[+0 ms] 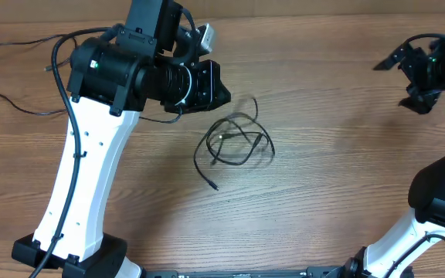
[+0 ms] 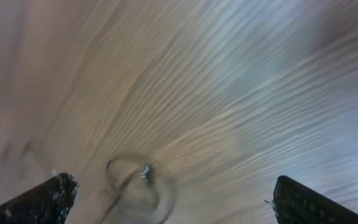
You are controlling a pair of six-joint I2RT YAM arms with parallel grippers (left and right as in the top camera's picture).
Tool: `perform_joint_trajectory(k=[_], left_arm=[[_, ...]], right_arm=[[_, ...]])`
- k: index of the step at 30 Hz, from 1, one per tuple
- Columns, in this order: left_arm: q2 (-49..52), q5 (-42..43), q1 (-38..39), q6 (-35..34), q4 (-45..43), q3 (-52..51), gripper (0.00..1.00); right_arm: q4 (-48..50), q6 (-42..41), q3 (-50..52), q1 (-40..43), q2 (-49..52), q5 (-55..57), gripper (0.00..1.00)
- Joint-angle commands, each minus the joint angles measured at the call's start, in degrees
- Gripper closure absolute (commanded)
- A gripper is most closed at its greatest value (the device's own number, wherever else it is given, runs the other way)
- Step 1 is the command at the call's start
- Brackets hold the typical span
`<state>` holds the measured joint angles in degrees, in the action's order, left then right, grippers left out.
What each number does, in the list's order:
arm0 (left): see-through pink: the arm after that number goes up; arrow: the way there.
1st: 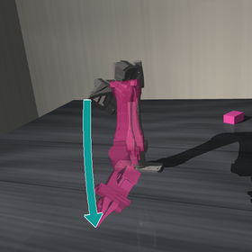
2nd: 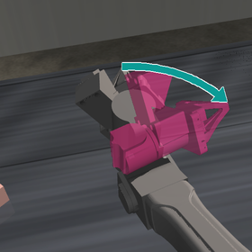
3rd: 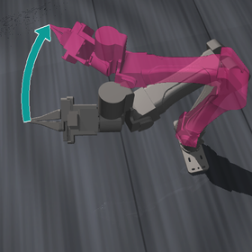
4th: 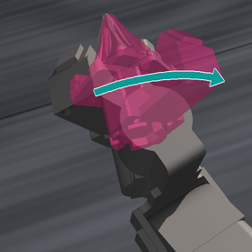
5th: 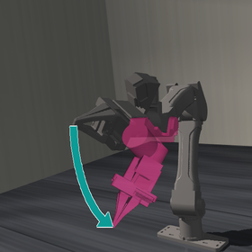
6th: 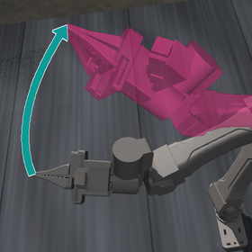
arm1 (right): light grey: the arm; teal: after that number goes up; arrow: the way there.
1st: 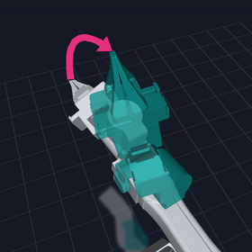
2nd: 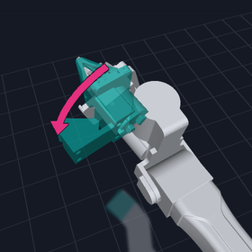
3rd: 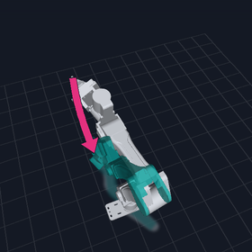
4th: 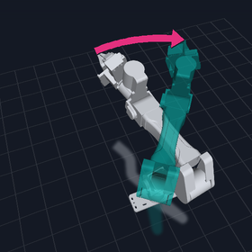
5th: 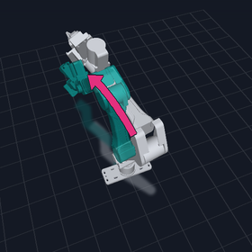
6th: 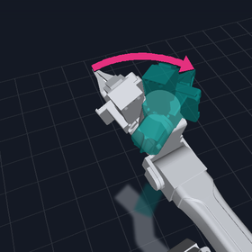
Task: Untangle cables
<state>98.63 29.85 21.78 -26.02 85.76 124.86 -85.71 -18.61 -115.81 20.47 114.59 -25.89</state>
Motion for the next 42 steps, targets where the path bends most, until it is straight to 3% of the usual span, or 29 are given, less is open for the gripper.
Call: perform_joint_trajectory(k=[1, 4, 10, 14, 16, 19, 20, 21, 24, 26, 35, 39, 41, 42], left_arm=[[-0.5, -10.0, 0.4, -1.3, 0.6, 0.4, 0.92], [-0.5, -11.0, 0.4, -2.3, 0.1, 0.4, 0.92], [-0.5, -12.6, 0.3, -2.3, -0.6, 0.4, 0.87], [-0.5, -20.9, 0.3, -2.7, 2.3, 0.4, 0.76], [-0.5, -25.3, 0.0, -7.0, 4.4, 0.4, 0.53], [-0.5, -25.6, -1.5, -10.4, 5.9, 0.4, 0.37], [-0.5, -26.3, -2.1, -10.4, 5.9, 0.4, 0.21], [-0.5, -27.5, -2.9, -10.4, 5.9, 0.4, 0.16], [-0.5, -29.0, -5.9, -12.8, 5.9, 0.4, 0.15], [-0.5, -28.7, -8.8, -14.8, 5.9, 0.4, 0.02], [-0.5, -30.5, -16.2, -14.2, 11.0, 0.4, 0.01], [-0.5, -30.2, -16.1, -12.7, 11.0, 0.4, 0.00], [-0.5, -29.8, -16.1, -12.7, 11.0, 0.4, 0.00], [-0.5, -29.8, -16.1, -12.7, 11.0, 0.4, 0.01]], right_arm=[[-2.6, 15.2, 0.0, -3.1, -0.7, -20.3, 0.00], [-6.6, 22.3, 0.0, -7.6, -0.7, -19.1, 0.00], [-7.4, 22.1, 0.0, -19.3, -0.6, -7.0, 0.00], [-7.7, 10.8, 0.0, -26.1, -0.5, 9.6, 0.00], [-8.3, 1.9, 0.0, -28.3, -0.5, 20.3, 0.00], [-8.5, 0.1, 0.3, -29.9, -0.5, 21.5, 0.00], [-8.4, 2.6, 0.5, -30.4, -0.5, 18.9, 0.00], [-8.5, 6.6, 0.8, -31.1, -0.5, 15.1, 0.00], [-9.5, 20.6, 2.9, -33.6, -0.5, 3.7, 0.00], [-9.2, 26.0, 6.2, -36.9, -0.5, 1.4, 0.00], [13.2, 25.6, 27.4, -51.8, -0.5, 8.5, 0.00], [19.6, 18.3, 30.3, -54.4, -0.5, 17.6, 0.00], [20.4, 17.0, 30.3, -54.9, -0.5, 19.0, 0.07], [20.6, 17.0, 30.3, -55.0, -0.5, 18.8, 0.20]])
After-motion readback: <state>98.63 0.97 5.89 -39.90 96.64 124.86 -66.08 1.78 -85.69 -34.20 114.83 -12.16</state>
